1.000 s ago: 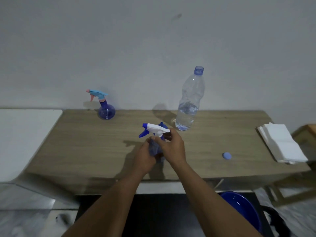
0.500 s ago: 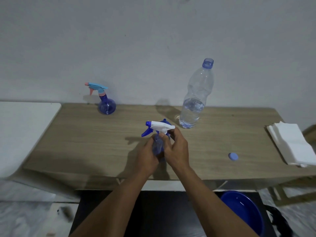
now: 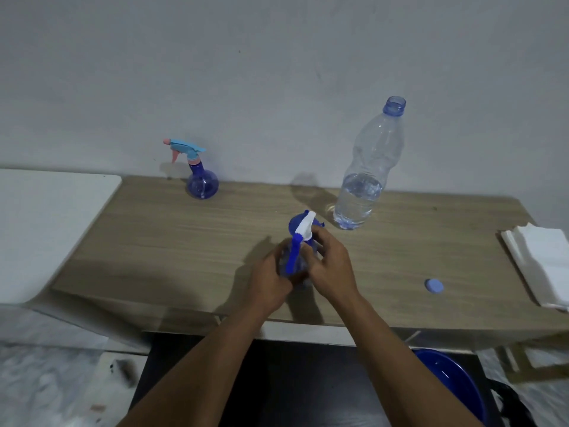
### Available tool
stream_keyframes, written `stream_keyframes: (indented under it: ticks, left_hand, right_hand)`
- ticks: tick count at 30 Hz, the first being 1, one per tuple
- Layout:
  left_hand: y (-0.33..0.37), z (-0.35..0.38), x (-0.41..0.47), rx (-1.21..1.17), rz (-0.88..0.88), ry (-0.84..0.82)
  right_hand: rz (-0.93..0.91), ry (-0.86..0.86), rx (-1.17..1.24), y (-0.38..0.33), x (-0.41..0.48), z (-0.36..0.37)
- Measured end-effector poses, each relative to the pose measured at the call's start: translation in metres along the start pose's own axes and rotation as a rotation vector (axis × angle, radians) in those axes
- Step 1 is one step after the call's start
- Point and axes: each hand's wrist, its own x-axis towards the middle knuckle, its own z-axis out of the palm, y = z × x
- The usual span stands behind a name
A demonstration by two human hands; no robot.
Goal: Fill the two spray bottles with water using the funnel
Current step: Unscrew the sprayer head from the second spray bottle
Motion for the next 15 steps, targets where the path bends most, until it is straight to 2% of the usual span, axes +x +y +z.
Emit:
stream_keyframes:
  ticks: [5,11,15]
  left_hand:
    - [0.0024,0.0008,-0.0050,-0.007,0.031,0.017]
    - [0.0054,-0.0041,-0.0051,0.018,0.063,-0.015]
    - [0.0067,-0.0033,-0.0068,-0.007,0.023,0.014]
  right_hand:
    - [0.083,0.087,0.078,-0.0027,0.0033,0.0045]
    - [-0.001,-0.027,0.121,-0.0038,0.0026,0.0001]
    - [0.070,0.033,0.136,-0.0032,0.0034,0.0037]
